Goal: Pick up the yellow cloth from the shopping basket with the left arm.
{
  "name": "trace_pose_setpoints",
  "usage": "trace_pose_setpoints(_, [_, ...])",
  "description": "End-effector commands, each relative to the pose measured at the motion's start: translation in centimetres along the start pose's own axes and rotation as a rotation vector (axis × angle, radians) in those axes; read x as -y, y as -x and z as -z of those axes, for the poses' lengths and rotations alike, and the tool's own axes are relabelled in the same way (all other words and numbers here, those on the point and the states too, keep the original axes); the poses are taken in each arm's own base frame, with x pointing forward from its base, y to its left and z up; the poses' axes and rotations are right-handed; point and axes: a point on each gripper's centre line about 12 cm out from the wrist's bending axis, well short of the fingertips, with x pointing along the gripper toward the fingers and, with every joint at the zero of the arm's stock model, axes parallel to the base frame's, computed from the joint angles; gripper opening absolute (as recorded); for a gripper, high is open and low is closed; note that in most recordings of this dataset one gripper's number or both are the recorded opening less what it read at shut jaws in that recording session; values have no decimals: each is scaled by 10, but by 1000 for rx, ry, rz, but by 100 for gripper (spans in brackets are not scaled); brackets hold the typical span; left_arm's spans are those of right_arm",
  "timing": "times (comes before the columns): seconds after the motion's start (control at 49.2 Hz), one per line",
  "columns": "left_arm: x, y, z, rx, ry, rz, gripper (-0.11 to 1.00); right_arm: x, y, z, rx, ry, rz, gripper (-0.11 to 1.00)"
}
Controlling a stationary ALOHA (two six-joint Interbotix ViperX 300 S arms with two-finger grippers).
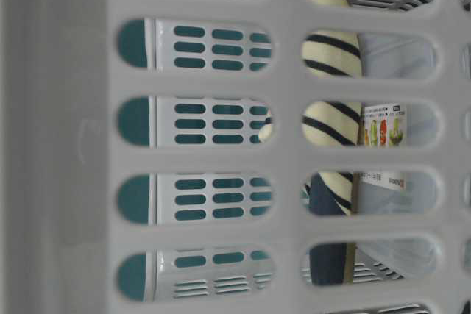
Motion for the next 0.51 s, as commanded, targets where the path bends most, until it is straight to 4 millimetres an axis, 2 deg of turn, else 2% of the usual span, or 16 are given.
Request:
trace_pose_setpoints(0.0, [-2, 20, -3, 50, 1, -5, 11, 1, -1, -2, 5, -5, 3, 74])
trace_pose_setpoints(0.488, [-2, 17, -3, 46, 2, -5, 11, 1, 0, -1, 3, -5, 3, 74])
